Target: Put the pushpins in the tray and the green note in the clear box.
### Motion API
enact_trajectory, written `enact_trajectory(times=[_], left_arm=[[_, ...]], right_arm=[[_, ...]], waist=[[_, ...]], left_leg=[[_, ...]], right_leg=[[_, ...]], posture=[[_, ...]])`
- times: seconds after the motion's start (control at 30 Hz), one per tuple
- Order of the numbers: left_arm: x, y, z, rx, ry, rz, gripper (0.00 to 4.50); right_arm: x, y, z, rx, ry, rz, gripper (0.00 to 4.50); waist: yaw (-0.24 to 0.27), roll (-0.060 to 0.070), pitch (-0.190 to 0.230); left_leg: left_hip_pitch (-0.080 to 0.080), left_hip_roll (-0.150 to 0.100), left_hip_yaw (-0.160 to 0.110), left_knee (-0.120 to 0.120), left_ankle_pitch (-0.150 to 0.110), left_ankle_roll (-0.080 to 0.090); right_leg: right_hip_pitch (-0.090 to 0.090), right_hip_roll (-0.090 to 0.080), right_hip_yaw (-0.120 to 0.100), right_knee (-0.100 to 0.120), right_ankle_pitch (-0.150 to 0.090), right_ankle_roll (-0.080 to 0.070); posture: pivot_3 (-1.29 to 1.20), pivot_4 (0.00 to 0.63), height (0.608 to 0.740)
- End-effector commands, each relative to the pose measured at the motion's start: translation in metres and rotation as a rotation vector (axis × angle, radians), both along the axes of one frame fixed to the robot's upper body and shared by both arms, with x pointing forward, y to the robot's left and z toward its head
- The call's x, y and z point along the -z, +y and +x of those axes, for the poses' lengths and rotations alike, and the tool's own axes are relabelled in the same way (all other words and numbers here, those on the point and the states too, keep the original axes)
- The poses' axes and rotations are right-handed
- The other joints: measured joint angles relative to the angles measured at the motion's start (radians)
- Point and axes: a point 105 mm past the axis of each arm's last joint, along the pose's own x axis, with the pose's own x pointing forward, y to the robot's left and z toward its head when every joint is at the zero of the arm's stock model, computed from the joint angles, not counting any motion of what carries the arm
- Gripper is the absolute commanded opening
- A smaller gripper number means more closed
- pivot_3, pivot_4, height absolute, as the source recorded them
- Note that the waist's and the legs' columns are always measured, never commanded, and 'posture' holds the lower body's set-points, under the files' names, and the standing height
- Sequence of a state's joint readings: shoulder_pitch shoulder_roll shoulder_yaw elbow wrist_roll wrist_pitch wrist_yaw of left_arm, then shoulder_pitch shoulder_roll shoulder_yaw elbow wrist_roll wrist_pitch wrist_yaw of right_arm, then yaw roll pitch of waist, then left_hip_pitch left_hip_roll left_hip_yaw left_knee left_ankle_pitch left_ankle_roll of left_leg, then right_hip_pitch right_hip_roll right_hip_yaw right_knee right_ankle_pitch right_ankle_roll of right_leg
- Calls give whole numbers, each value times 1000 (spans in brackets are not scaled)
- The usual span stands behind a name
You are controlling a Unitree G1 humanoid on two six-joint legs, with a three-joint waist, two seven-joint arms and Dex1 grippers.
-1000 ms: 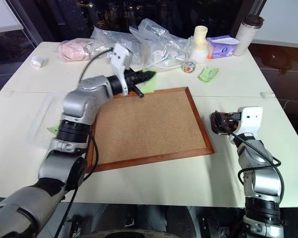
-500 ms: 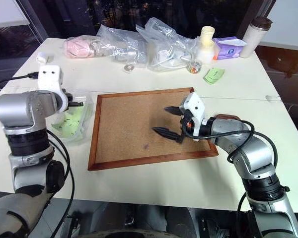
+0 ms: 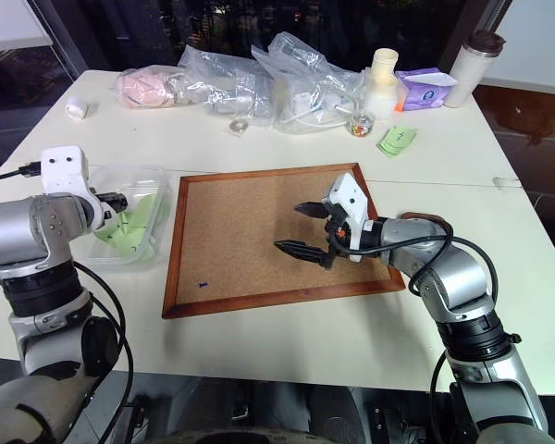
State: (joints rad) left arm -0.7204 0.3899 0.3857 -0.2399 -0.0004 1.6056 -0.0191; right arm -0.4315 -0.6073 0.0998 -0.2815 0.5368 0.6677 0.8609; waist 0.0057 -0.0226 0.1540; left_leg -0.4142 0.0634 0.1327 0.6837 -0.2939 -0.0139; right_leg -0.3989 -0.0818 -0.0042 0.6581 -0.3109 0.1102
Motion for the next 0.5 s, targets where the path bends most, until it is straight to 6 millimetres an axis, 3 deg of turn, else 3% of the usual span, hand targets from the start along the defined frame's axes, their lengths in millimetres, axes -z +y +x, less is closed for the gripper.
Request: enact_trajectory(times=[0.03, 0.33, 0.5], left_arm=[[-28, -3, 1, 29, -90, 31, 4476], [-65, -15, 8, 263, -253, 50, 4476], [-79, -9, 6, 383, -288, 62, 4476]], right_arm=[[-11, -1, -2, -1, -47, 17, 4500], [-9, -3, -9, 1, -38, 14, 4500], [-10, -6, -11, 16, -38, 12, 4500]], waist=[[0, 0, 0], [-6, 0, 0], [-15, 0, 0]], left_leg=[[0, 0, 0, 0, 0, 0], [0, 0, 0, 0, 0, 0], [0, 0, 0, 0, 0, 0]], right_leg=[[0, 0, 0, 0, 0, 0], [-1, 0, 0, 1, 0, 0], [-1, 0, 0, 1, 0, 0]], posture=[[0, 150, 735], [0, 150, 735], [0, 150, 735]])
